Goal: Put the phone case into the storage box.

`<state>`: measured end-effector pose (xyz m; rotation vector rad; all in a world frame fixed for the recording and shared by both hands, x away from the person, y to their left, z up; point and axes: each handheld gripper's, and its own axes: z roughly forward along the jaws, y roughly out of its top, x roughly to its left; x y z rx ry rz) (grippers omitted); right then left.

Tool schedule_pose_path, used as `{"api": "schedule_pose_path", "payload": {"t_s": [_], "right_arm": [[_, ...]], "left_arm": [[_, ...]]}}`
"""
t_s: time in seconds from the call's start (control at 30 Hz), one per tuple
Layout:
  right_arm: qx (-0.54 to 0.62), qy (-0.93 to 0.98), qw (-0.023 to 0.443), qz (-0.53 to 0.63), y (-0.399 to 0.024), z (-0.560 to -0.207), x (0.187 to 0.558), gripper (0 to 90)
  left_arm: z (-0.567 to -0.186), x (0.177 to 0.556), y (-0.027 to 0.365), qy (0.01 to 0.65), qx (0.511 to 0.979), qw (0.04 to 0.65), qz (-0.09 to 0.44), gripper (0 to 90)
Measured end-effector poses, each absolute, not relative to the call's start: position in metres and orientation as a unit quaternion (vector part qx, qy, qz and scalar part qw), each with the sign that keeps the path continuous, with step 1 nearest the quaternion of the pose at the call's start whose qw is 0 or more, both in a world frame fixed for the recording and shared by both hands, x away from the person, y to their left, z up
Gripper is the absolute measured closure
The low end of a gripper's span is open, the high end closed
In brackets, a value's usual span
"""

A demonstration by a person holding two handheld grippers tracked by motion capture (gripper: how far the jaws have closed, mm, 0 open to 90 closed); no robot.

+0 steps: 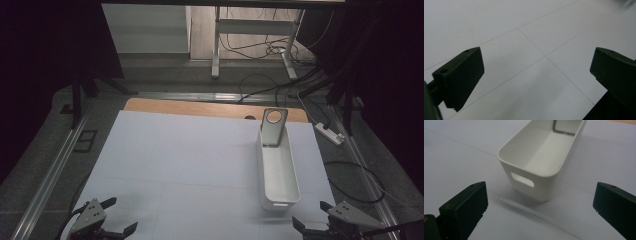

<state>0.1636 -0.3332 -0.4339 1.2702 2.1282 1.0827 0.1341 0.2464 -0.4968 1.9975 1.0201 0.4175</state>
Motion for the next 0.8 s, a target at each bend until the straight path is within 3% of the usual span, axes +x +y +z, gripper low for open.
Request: {"api": "schedule_pose_path", "payload": {"t_s": [0.8], "right_arm": [[0.480, 0.763, 0.228, 0.367, -0.348, -0.453, 0.144, 0.0]], "left_arm": [[-0.497, 0.134, 0.247, 0.407, 0.795, 0.418, 0.166, 0.0]]}}
